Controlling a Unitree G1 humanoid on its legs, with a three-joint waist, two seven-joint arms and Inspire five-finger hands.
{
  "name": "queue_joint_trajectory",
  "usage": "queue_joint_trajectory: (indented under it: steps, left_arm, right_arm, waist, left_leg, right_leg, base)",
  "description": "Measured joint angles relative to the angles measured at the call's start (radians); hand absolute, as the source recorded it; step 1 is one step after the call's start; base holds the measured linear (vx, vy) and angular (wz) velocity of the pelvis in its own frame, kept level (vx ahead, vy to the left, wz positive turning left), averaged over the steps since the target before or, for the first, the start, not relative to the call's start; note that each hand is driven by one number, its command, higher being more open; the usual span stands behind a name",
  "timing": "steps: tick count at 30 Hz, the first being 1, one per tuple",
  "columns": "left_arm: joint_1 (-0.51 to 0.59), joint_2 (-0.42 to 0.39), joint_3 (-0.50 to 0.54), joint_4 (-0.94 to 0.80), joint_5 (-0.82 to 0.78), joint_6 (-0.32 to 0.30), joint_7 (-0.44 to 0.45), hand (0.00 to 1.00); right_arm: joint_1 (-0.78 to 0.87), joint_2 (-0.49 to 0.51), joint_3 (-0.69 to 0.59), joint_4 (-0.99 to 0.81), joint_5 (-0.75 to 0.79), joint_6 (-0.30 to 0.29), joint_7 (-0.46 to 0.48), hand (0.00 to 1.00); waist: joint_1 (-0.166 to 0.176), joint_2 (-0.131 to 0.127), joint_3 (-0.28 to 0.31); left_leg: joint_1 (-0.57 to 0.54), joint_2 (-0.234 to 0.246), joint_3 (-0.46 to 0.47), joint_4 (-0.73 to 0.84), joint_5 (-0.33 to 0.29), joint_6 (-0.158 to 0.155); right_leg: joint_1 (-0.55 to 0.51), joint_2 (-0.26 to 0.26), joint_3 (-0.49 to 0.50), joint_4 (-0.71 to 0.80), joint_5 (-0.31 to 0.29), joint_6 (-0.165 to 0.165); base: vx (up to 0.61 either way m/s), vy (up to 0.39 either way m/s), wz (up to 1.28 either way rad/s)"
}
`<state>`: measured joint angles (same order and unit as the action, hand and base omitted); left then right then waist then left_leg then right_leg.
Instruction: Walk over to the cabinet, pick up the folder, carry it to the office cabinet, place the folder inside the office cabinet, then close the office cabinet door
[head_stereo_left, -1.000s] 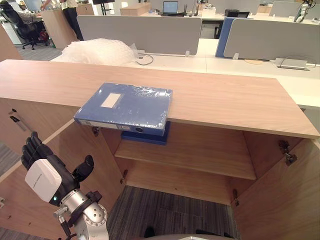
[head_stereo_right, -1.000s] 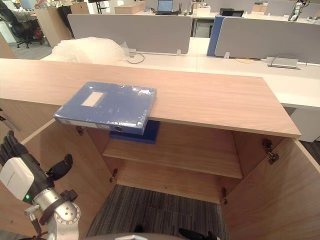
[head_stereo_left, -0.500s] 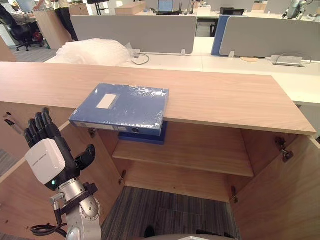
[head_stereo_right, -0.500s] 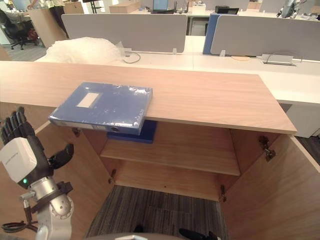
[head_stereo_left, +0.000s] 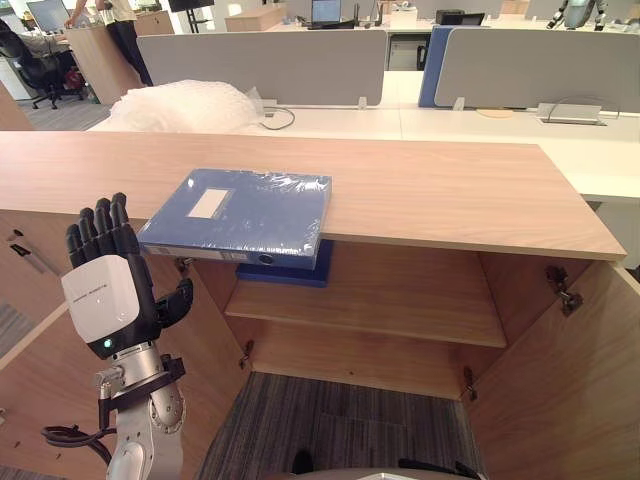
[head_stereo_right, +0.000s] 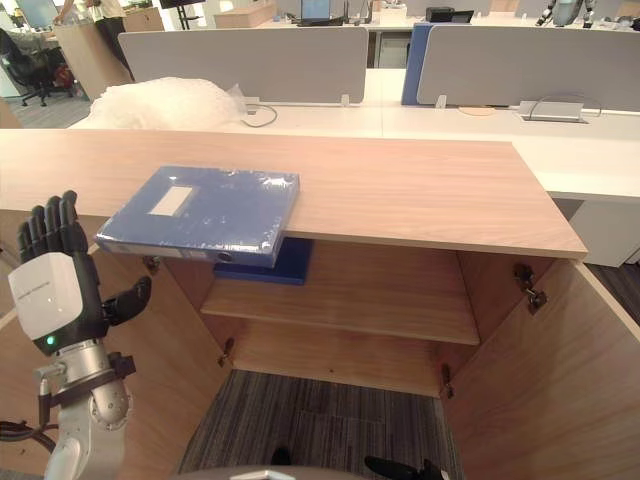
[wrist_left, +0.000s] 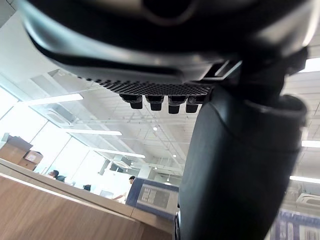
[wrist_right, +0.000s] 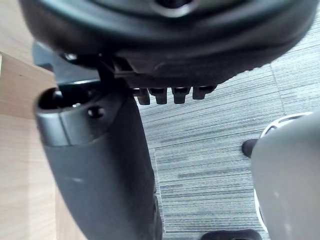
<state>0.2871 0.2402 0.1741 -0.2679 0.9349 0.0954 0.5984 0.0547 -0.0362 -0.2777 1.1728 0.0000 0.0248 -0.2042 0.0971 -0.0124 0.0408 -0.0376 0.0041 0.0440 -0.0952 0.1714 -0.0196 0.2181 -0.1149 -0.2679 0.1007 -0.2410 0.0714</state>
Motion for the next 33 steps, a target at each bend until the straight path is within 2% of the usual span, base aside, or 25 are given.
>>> queue_joint_trajectory:
  steps: [7,13,16,25,33]
  left_arm:
    - [0.000,0.026,0.000,0.033,-0.001,0.000,-0.019,1.00]
    - [-0.039,0.047,-0.002,0.058,-0.001,-0.017,-0.029,1.00]
    - [-0.043,0.051,-0.002,0.061,-0.001,-0.022,-0.035,1.00]
    - [-0.067,0.089,-0.007,0.063,-0.001,-0.029,-0.043,1.00]
    - [-0.077,0.112,-0.073,0.102,-0.001,-0.053,-0.064,1.00]
  right_arm:
    - [-0.005,0.000,-0.008,0.000,0.000,0.001,0.003,1.00]
    - [-0.022,-0.001,-0.007,0.000,0.000,0.001,0.005,1.00]
    - [-0.023,0.000,-0.006,-0.001,0.000,0.002,0.005,1.00]
    - [-0.022,-0.002,-0.007,-0.002,0.000,0.002,0.005,1.00]
    - [-0.022,-0.002,-0.008,-0.006,0.000,0.004,0.005,1.00]
  waist:
    - [-0.002,-0.019,0.014]
    - [-0.008,0.010,0.028]
    - [-0.019,0.015,0.031]
    - [-0.025,0.016,0.032]
    - [-0.032,0.018,0.030]
  left_leg:
    - [0.006,-0.004,0.007,0.000,-0.007,-0.002]
    - [0.026,0.007,0.031,0.000,-0.016,-0.008]
    - [0.033,0.009,0.032,0.000,-0.018,-0.009]
    - [0.045,0.010,0.049,0.000,-0.033,-0.014]
    - [0.055,0.012,0.065,0.000,-0.039,-0.015]
  right_leg:
    - [0.010,-0.003,0.006,-0.013,0.001,0.001]
    - [0.018,0.001,0.031,-0.011,0.002,0.001]
    - [0.025,0.001,0.033,-0.011,0.002,0.001]
    - [0.029,-0.001,0.051,-0.012,0.002,0.001]
    - [0.029,-0.003,0.066,-0.010,0.002,0.001]
  base:
    - [0.03,-0.017,-0.03]
    - [-0.01,-0.003,-0.12]
    - [0.00,0.000,0.00]
    - [-0.01,0.016,-0.06]
    - [0.00,0.015,-0.05]
